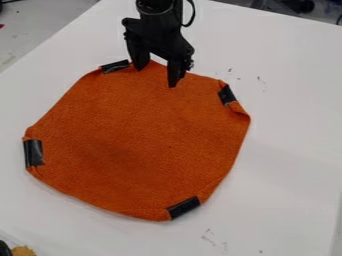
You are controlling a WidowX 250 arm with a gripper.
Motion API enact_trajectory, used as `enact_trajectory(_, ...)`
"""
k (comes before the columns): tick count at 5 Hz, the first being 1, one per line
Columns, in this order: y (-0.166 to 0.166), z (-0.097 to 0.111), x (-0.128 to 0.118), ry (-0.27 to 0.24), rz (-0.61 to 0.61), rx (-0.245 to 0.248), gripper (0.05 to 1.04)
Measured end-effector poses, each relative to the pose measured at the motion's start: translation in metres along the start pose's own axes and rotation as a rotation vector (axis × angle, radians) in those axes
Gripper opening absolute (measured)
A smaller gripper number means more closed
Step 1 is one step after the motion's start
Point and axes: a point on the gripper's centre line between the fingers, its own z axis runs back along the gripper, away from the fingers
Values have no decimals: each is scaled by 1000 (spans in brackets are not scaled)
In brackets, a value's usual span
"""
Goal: Fold the cloth from bottom left to right
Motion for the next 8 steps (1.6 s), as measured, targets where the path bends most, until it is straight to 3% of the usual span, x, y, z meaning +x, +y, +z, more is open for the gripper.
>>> enact_trajectory(1, -1, -8, -4, 27, 3, -4, 1000)
enact_trajectory(2, 5, -9, -21, 84, 58, 24, 1000)
enact_trajectory(3, 29, 5, -38, 64, 155, 76, 1000)
enact_trajectory(4, 60, 11, -70, 61, 261, 114, 1000)
enact_trajectory(5, 81, 1, -114, 87, 368, 116, 1000)
enact_trajectory(6, 93, -9, -149, 92, 456, 152, 1000)
enact_trajectory(7, 99, -17, -161, 96, 504, 169, 1000)
enact_trajectory(8, 105, -33, -176, 153, 508, 144, 1000)
